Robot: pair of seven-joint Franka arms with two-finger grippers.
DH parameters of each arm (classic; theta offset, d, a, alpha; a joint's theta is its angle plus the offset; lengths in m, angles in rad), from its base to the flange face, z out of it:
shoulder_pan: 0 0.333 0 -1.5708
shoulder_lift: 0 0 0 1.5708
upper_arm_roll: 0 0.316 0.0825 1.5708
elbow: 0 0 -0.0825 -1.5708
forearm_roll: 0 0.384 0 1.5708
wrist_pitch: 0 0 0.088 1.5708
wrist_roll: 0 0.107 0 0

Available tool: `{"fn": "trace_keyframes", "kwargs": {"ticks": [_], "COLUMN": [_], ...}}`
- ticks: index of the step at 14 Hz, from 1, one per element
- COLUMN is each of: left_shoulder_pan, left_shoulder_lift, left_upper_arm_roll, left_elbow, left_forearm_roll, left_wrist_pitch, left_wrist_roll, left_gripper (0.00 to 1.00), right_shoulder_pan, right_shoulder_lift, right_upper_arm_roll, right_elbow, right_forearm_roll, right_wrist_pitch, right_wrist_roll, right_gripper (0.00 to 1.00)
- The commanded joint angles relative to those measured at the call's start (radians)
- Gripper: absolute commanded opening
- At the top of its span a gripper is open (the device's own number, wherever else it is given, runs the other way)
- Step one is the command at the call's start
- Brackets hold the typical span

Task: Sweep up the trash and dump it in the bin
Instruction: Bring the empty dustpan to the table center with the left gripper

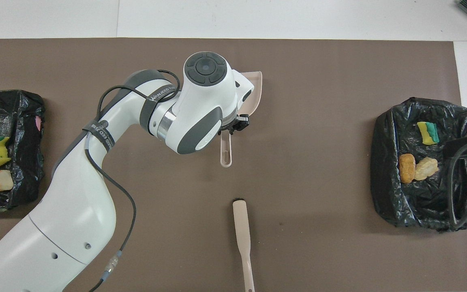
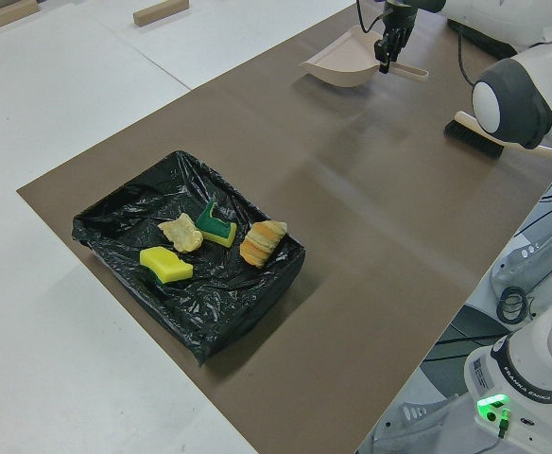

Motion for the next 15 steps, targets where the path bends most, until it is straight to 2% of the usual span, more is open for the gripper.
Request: {"fn": "trace_keyframes", "kwargs": {"ticks": [1, 3, 6, 7, 8, 9, 10, 11, 14, 15], "left_shoulder_pan": [-0.029, -0.037, -0.037, -0.04, -0.041, -0.043, -0.041, -0.043, -0.037, -0.029], "left_shoulder_lift": [0.029, 0.029, 0.017, 0.012, 0.011, 0.009, 0.008, 0.006, -0.037, -0.069], "left_upper_arm_roll": [0.0, 0.0, -0.002, 0.0, 0.0, 0.003, 0.003, 0.004, 0.007, 0.01], "left_elbow": [0.051, 0.031, -0.007, -0.022, -0.023, -0.021, -0.021, -0.021, -0.03, -0.047], "left_forearm_roll": [0.006, 0.008, 0.016, 0.016, 0.016, 0.016, 0.017, 0.019, 0.014, 0.013], "left_wrist_pitch": [-0.007, -0.007, 0.037, 0.039, 0.033, 0.022, 0.02, 0.02, 0.013, -0.001], "left_wrist_roll": [-0.016, -0.016, -0.012, -0.012, -0.012, -0.013, -0.013, -0.016, -0.01, -0.006], "left_gripper": [0.0, 0.0, 0.0, 0.1, 0.25, 0.46, 0.55, 0.76, 0.97, 1.0], "right_shoulder_pan": [-0.016, -0.025, -0.025, -0.024, -0.024, -0.022, -0.022, -0.022, -0.013, -0.014], "right_shoulder_lift": [-0.021, -0.025, -0.025, -0.025, -0.025, -0.025, -0.025, -0.025, -0.025, -0.022], "right_upper_arm_roll": [0.005, -0.002, -0.004, -0.006, -0.006, -0.006, -0.006, -0.006, -0.004, -0.004], "right_elbow": [-0.023, -0.029, -0.04, -0.041, -0.041, -0.041, -0.044, -0.047, -0.047, -0.043], "right_forearm_roll": [0.017, 0.071, 0.087, 0.083, 0.075, 0.069, 0.067, 0.061, 0.046, 0.047], "right_wrist_pitch": [0.0, 0.004, 0.012, 0.012, 0.015, 0.033, 0.055, 0.061, 0.063, 0.06], "right_wrist_roll": [-0.025, -0.025, -0.017, -0.014, -0.016, -0.016, -0.016, -0.016, -0.017, -0.016], "right_gripper": [1.0, 1.0, 1.0, 1.0, 1.0, 1.0, 1.0, 1.0, 1.0, 1.0]}}
